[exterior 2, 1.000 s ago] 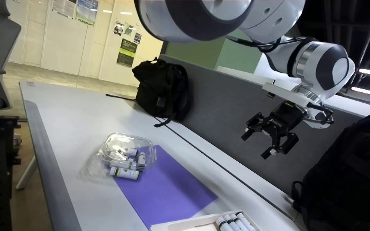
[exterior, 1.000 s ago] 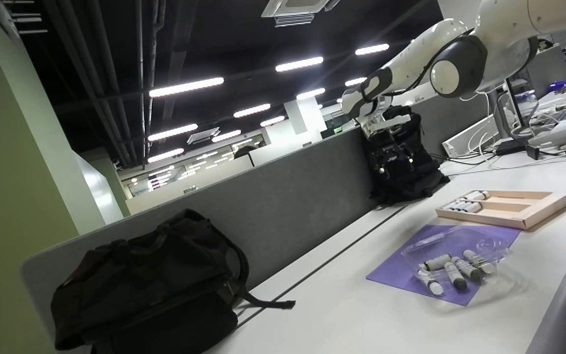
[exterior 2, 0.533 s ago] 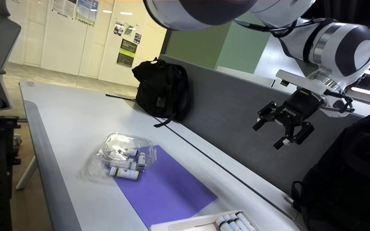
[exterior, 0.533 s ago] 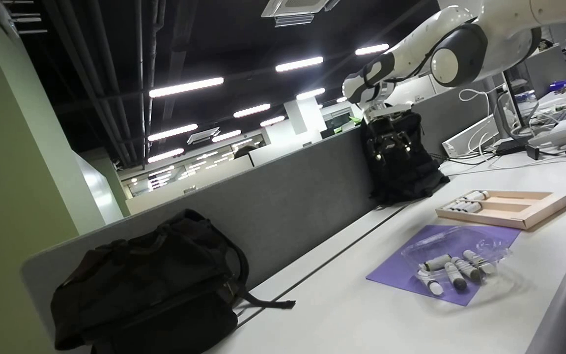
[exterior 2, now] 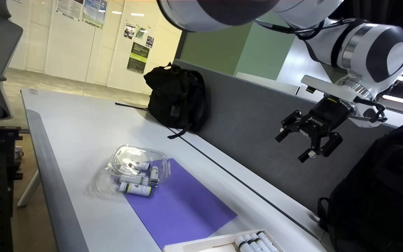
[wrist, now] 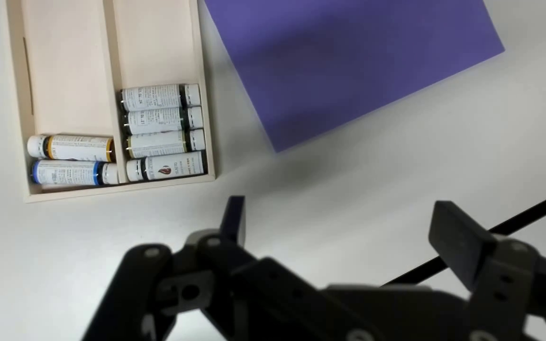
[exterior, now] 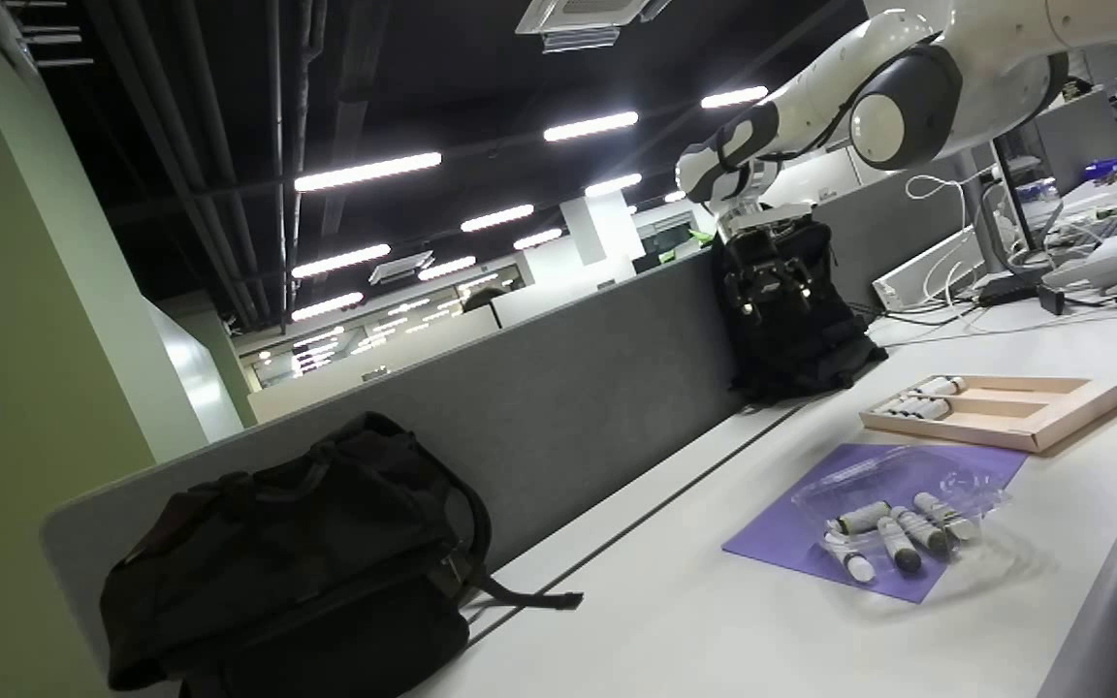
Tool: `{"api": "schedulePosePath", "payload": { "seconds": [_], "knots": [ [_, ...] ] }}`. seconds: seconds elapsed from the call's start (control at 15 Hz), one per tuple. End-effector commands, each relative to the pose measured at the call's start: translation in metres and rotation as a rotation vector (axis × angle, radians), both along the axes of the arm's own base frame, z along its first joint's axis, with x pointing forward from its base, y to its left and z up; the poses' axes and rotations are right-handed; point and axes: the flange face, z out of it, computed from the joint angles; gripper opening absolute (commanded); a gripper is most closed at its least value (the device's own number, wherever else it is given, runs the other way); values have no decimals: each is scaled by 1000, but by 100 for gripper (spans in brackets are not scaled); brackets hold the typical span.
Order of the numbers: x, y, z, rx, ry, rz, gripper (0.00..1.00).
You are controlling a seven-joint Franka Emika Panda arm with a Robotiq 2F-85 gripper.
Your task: Close the box, take some bottles out of the tray and put them on the mat
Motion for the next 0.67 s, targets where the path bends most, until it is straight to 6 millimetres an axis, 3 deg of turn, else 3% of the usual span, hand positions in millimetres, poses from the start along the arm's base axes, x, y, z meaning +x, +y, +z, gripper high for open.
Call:
{"api": "schedulePosePath", "payload": {
  "seconds": [0.0,0.33,0.6],
  "knots": [
    [-1,-5,6,4,-19,31,100],
    [-13,-24,26,33,-49,140,100],
    [-35,-59,78,58,-117,201,100]
  ]
}}
